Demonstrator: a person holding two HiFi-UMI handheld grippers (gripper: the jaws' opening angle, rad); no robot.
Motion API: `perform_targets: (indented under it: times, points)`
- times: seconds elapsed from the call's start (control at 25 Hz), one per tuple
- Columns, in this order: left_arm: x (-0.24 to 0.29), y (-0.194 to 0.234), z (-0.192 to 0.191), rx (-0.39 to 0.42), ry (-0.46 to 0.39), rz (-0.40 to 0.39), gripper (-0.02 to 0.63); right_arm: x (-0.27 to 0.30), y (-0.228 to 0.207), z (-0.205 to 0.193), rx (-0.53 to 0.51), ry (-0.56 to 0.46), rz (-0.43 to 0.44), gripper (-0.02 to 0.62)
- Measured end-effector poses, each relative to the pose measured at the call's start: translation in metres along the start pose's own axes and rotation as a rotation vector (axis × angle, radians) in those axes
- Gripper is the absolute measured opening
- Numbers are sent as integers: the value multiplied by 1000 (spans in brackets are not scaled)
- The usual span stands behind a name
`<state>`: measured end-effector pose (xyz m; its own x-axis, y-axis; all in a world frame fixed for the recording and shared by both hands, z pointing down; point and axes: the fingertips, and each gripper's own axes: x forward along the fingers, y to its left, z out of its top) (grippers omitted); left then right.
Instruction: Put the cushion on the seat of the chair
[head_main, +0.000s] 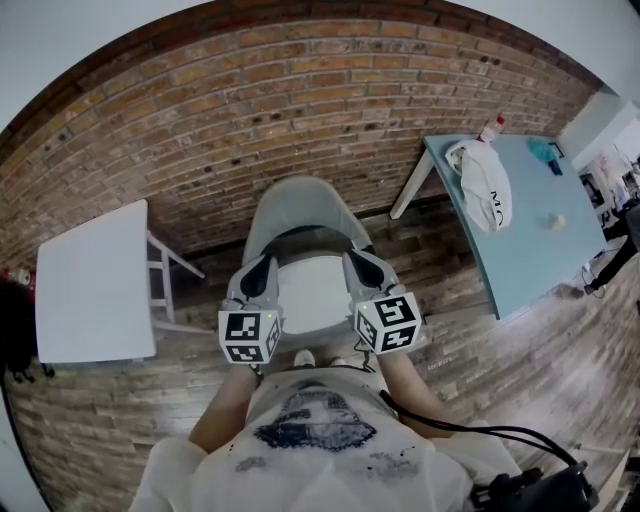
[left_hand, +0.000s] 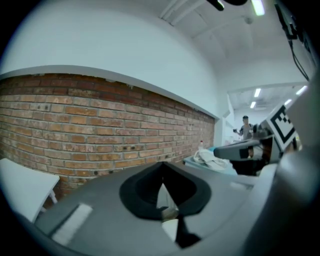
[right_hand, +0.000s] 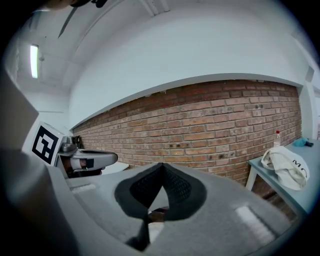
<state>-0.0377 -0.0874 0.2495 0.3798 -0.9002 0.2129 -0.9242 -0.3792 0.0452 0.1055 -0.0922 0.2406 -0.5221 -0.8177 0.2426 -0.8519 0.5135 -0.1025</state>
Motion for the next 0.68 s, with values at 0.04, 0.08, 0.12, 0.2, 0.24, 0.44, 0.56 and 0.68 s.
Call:
perform_targets:
  times: [0.04,0.08,0.12,0.2,0.24,0.44,0.56,0.68]
  points:
    - [0,0,-1,0,1,-1,-9,0,0,0,1,0,1,-3]
    - [-1,-1,-1,0,2,-2,-9,0,0,-1,3,0,2,-3]
    - [-1,0,-1,1,1,-3,-9,0,1,-1,4,0,2,-3]
    - [-2,0,0,5,0,-3,-9,0,2,-1,2,1,2,-3]
    - [-3,1,0,5,-1,-1,-9,0,2,-1,1,2,2,-3]
    - [-4,3,-1,-1,2,-1,-9,2,6,-3,1,9,8,-3]
    - [-5,2,-4,-7,5,-5,-9,2,8,-5,2,12,9,-3]
    - [-5,3,-6,-16,9,-5,-9,1,8,-6,9,14,11,-3]
